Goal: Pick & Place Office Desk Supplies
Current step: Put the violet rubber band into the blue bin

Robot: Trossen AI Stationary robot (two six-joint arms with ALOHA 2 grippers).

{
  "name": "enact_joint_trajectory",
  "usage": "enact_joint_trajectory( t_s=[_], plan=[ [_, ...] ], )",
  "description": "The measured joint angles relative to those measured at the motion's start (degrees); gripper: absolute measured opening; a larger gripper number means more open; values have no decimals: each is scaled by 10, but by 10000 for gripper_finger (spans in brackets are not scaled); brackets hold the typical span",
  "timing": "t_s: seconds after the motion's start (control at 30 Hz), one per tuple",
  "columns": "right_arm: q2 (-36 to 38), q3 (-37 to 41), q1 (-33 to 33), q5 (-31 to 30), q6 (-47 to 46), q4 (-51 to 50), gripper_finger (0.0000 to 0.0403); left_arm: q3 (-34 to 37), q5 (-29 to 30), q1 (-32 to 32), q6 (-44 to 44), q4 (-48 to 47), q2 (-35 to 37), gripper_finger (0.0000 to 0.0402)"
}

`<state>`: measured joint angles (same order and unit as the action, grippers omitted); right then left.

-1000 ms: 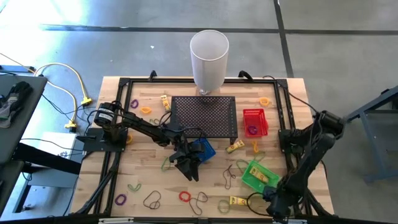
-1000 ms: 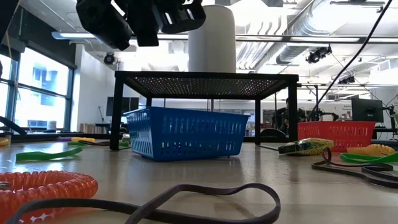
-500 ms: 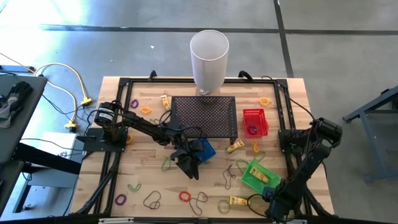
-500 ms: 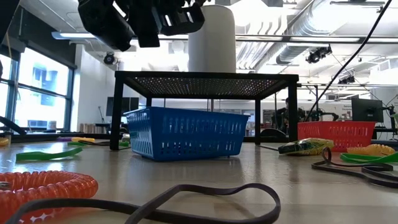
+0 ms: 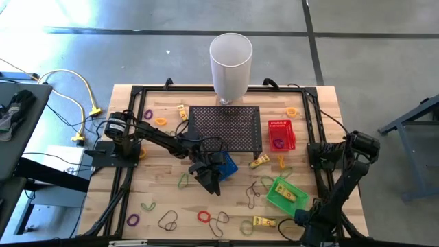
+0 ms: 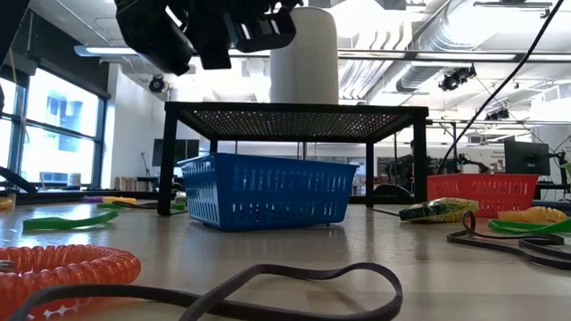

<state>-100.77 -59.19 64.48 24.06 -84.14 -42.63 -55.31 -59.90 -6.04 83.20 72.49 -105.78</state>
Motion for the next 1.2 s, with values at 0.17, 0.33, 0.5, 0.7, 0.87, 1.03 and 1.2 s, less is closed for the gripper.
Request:
enact_joint_trajectory(
  t_s=[0.17, 0.33, 0.5, 0.7, 0.87, 1.03, 1.2],
  plan=[
    [0, 27, 0, 14, 4, 10, 165, 0, 2, 0, -13, 0, 0, 262],
    [0, 32, 0, 1, 31, 17, 165, 0, 0, 3, -12, 0, 0, 262],
    [0, 32, 0, 2, 47, 19, 165, 0, -2, 3, -8, -1, 0, 262],
    [0, 32, 5, -15, 48, 26, 165, 0, -4, 3, -8, 0, 0, 262],
    [-14, 32, 19, -11, 47, 42, 165, 0, -4, 3, -9, 0, 0, 262],
    [-33, 30, 25, 7, 44, 64, 165, 0, -2, 3, -9, 0, 0, 262],
    [-32, 30, 18, 12, 45, 60, 150, 0, 2, 0, -9, 0, 0, 262]
  ],
)
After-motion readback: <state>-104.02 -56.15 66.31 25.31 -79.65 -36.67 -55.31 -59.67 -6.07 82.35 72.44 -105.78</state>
